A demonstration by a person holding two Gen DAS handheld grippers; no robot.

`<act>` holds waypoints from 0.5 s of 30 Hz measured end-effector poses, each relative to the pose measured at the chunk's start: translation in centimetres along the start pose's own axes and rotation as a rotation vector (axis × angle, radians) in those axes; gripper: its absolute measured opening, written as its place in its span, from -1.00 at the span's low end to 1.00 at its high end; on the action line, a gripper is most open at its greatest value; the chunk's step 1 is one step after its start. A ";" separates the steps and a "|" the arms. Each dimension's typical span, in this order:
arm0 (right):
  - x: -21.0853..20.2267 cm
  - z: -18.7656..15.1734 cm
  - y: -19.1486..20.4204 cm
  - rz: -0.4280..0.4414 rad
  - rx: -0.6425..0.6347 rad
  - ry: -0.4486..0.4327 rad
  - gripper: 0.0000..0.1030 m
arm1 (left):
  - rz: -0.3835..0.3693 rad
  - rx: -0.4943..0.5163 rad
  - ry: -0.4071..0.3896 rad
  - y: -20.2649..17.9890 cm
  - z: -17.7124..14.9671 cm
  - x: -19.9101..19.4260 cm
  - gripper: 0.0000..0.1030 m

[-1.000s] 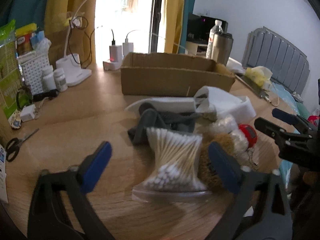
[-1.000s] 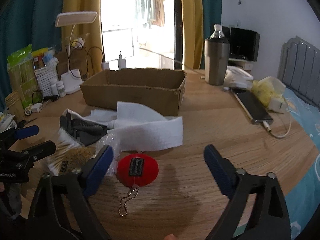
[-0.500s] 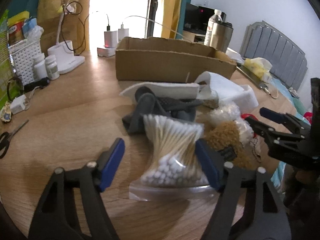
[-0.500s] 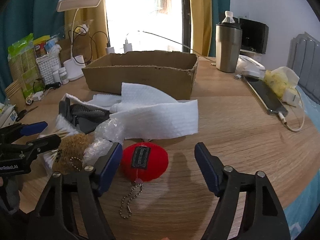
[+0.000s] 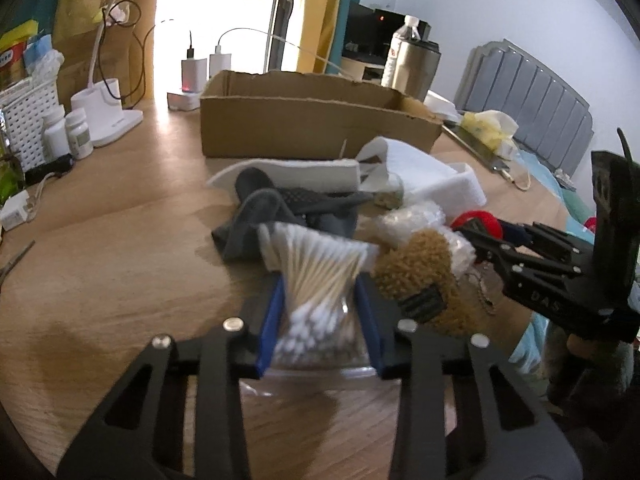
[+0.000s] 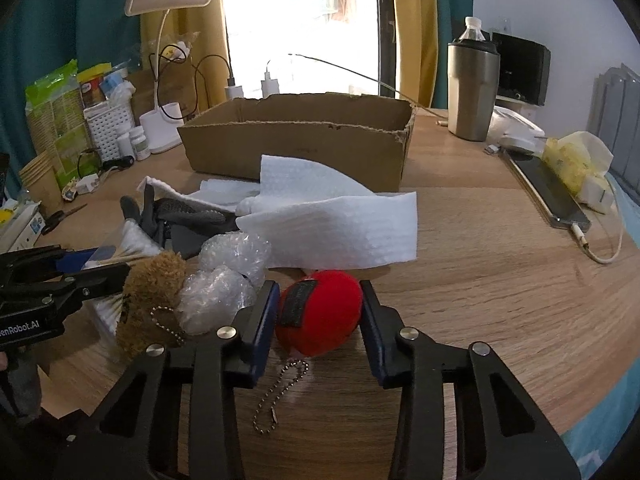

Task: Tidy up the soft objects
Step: 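Close left gripper on the cotton swab bag while right gripper closes on the red pouch, then lift and carry the swab bag and red pouch over the cardboard box with both grippers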

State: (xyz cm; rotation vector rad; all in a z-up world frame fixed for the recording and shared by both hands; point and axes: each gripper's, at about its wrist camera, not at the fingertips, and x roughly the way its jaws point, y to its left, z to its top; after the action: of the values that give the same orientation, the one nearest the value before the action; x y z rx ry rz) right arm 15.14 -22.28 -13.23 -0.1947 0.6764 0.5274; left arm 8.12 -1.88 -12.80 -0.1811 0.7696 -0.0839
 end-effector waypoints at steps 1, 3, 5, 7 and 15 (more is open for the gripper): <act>-0.2 0.1 -0.1 -0.003 0.000 -0.005 -0.21 | -0.001 0.002 -0.004 -0.1 0.0 -0.1 -0.31; -0.5 0.2 -0.1 -0.007 -0.002 -0.013 -0.22 | 0.001 0.004 -0.016 -0.2 0.1 -0.6 -0.31; -0.9 0.4 -0.1 -0.011 -0.006 -0.024 -0.22 | 0.003 0.008 -0.032 -0.3 0.3 -1.1 -0.31; -1.3 0.6 -0.2 -0.015 -0.010 -0.034 -0.22 | 0.005 0.013 -0.052 -0.4 0.5 -1.7 -0.31; -3.2 1.4 -0.2 -0.028 -0.020 -0.078 -0.22 | 0.011 0.016 -0.116 -0.5 1.2 -4.0 -0.31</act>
State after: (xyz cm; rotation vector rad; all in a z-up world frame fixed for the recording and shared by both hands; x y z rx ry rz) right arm 13.97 -23.28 -10.08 -0.2006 0.5918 0.5123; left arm 6.06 -1.66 -9.14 -0.1654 0.6545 -0.0679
